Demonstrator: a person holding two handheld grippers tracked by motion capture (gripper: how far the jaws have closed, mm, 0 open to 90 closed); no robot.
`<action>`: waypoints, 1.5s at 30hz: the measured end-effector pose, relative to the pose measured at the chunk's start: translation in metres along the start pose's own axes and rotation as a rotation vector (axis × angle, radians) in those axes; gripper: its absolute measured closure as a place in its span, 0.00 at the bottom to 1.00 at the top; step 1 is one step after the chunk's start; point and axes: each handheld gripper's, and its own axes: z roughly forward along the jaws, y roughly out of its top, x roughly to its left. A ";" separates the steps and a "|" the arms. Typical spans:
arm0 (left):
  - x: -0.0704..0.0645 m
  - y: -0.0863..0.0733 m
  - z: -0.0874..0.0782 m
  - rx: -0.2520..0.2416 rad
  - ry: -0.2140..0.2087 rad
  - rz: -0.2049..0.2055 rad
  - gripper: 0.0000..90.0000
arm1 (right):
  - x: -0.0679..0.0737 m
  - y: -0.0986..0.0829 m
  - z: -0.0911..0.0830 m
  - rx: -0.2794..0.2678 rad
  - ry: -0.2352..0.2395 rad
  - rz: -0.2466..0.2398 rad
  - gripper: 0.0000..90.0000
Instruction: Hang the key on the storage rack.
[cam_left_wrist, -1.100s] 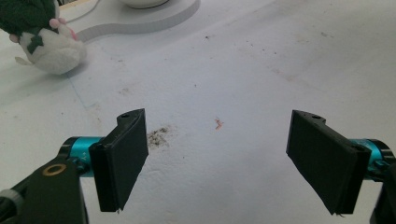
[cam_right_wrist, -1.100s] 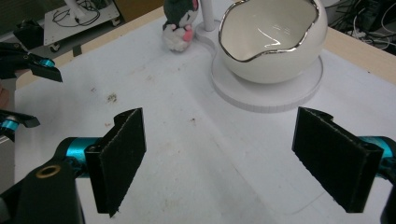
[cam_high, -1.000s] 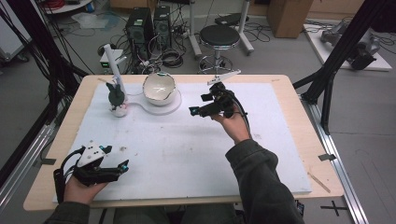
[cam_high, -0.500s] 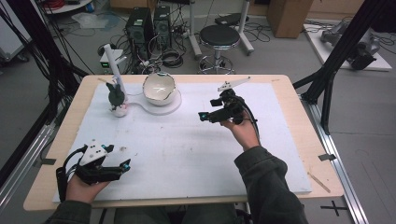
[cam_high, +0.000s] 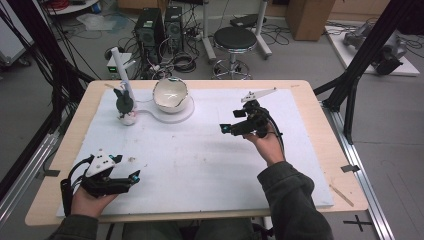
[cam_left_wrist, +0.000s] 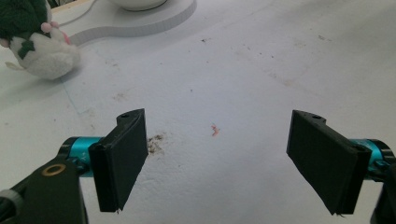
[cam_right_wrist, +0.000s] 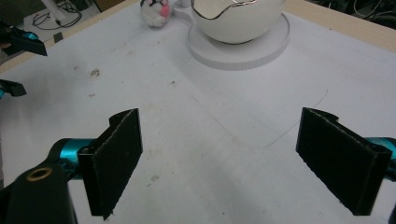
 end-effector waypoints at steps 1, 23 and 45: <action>0.000 0.000 0.000 -0.002 0.001 -0.002 0.23 | 0.000 -0.002 -0.001 0.000 0.001 0.003 0.15; 0.001 0.000 0.000 0.000 -0.001 -0.005 0.23 | -0.007 -0.025 -0.019 -0.021 -0.037 0.029 0.14; 0.001 0.000 0.000 0.000 0.002 -0.012 0.23 | -0.019 -0.058 -0.046 -0.027 -0.100 0.063 0.14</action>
